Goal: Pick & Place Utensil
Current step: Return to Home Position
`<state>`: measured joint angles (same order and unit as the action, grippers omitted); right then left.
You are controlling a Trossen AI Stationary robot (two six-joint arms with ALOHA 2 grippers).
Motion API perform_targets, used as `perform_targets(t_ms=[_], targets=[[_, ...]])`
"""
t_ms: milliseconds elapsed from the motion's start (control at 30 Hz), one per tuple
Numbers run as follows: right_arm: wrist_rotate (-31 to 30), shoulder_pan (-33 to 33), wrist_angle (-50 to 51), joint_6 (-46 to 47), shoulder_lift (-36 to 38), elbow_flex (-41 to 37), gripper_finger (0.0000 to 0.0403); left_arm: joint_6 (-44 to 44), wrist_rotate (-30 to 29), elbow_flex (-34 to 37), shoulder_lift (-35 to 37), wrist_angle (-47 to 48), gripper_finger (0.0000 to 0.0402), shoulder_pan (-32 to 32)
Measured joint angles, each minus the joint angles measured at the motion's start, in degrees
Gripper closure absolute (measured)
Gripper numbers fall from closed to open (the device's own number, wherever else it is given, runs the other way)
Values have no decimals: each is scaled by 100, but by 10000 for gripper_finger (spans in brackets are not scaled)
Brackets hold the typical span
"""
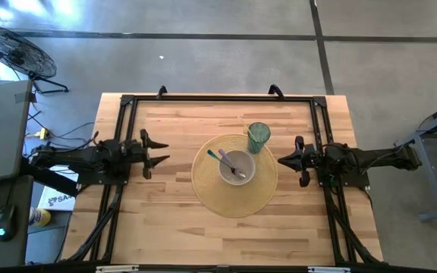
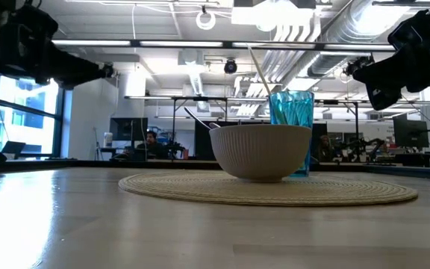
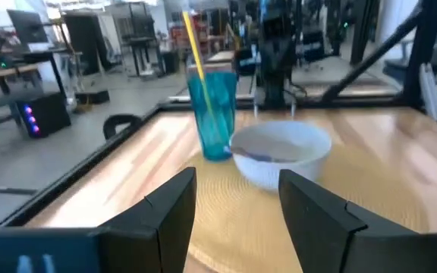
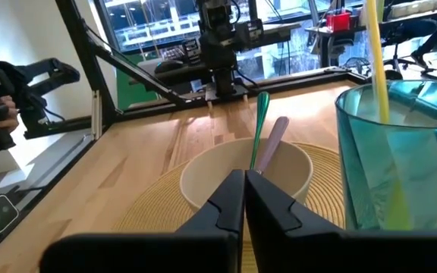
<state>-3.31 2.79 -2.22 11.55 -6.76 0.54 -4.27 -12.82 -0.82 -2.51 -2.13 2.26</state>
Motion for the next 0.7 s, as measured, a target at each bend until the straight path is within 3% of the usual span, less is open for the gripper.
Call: perform_targets(t_ms=[700], targets=[[2,0,-48,-2,2,0,391,24,68,15,-23,-47,216,0]])
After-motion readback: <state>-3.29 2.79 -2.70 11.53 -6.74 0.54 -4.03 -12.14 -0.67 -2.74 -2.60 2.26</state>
